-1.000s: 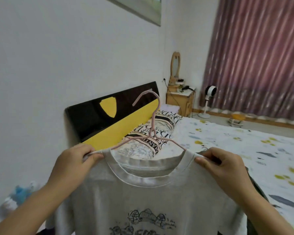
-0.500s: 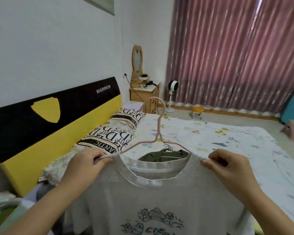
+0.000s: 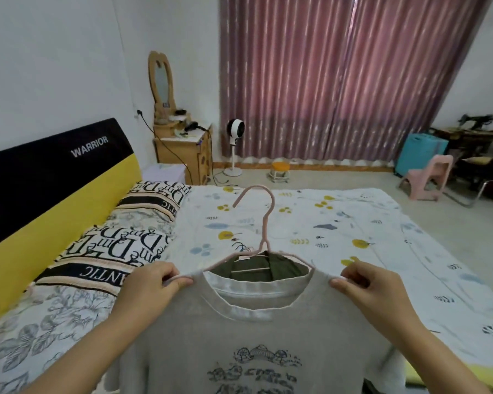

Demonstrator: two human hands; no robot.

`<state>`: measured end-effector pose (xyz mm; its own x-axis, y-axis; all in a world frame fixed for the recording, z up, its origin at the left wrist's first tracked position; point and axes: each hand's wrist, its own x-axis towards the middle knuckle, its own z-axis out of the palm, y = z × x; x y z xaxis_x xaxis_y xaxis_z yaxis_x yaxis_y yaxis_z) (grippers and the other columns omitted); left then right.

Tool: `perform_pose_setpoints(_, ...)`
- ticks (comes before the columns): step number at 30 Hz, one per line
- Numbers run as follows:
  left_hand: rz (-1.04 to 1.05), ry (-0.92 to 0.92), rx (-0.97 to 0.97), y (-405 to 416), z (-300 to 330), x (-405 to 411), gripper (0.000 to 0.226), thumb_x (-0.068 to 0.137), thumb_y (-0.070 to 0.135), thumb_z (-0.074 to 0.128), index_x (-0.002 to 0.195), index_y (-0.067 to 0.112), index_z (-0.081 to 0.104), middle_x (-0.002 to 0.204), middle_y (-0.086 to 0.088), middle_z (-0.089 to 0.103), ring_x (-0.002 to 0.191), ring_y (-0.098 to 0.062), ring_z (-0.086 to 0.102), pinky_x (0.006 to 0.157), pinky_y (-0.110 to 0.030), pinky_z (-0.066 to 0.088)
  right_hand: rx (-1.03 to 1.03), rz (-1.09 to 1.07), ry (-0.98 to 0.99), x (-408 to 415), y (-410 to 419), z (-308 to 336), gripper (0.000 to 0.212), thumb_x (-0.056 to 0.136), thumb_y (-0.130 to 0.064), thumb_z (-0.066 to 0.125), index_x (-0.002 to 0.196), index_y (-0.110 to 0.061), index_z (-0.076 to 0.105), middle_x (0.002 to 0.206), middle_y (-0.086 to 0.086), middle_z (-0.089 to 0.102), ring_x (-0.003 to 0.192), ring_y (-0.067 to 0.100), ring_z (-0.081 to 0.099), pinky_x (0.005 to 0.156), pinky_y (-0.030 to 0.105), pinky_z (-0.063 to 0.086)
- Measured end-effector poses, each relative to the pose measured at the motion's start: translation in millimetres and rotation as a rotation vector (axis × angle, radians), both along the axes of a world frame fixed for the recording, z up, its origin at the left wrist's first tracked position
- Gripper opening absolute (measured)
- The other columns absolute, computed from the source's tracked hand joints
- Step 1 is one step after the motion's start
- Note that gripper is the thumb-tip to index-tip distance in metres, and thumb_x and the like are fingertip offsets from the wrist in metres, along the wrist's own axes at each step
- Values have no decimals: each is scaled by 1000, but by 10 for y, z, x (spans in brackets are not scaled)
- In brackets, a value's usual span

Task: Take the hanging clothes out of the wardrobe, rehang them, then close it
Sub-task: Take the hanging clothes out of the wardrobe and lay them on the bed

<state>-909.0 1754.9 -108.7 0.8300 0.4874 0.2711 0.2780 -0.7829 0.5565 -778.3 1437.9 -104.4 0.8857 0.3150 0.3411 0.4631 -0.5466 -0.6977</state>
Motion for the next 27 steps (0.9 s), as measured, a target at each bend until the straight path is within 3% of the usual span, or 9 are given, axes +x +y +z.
perform_pose_setpoints(4, -29, 27, -38, 324, -157, 512, 28, 81, 31, 69, 64, 11, 63, 62, 0, 57, 63, -13, 52, 56, -27, 34, -54, -63, 26, 374, 313, -63, 25, 76, -22, 76, 60, -23, 57, 59, -2, 58, 57, 11, 50, 56, 28, 37)
perform_pose_setpoints(14, -12, 79, -42, 770, -640, 1536, 30, 82, 32, 67, 60, 15, 57, 63, 6, 53, 66, -15, 48, 52, -21, 28, -200, -129, 119, 1379, 859, -432, 13, 82, -27, 70, 79, -16, 62, 70, -10, 54, 67, 4, 48, 58, 20, 36)
perform_pose_setpoints(18, 41, 115, -63, 932, -879, 1996, 29, 83, 33, 66, 63, 12, 59, 66, 4, 55, 66, -12, 49, 52, -22, 30, -192, -111, 165, 1947, 1083, -717, 13, 83, -28, 69, 77, -19, 60, 70, -7, 56, 69, 12, 51, 56, 22, 36)
perform_pose_setpoints(22, 102, 179, -53, 1162, -1233, 2556, 28, 83, 35, 66, 67, 12, 63, 68, 3, 59, 66, -13, 51, 54, -21, 32, -179, -60, 233, 2652, 1384, -1102, 21, 82, -23, 69, 68, -25, 54, 66, -8, 52, 65, 9, 47, 56, 22, 34)
perform_pose_setpoints(27, 184, 232, -50, 1442, -1845, 3264, 32, 84, 37, 65, 67, 9, 62, 67, 1, 58, 66, -16, 51, 51, -26, 29, -227, -10, 321, 3478, 1787, -1669, 15, 83, -22, 66, 73, -18, 56, 64, -7, 49, 63, 11, 45, 59, 27, 33)
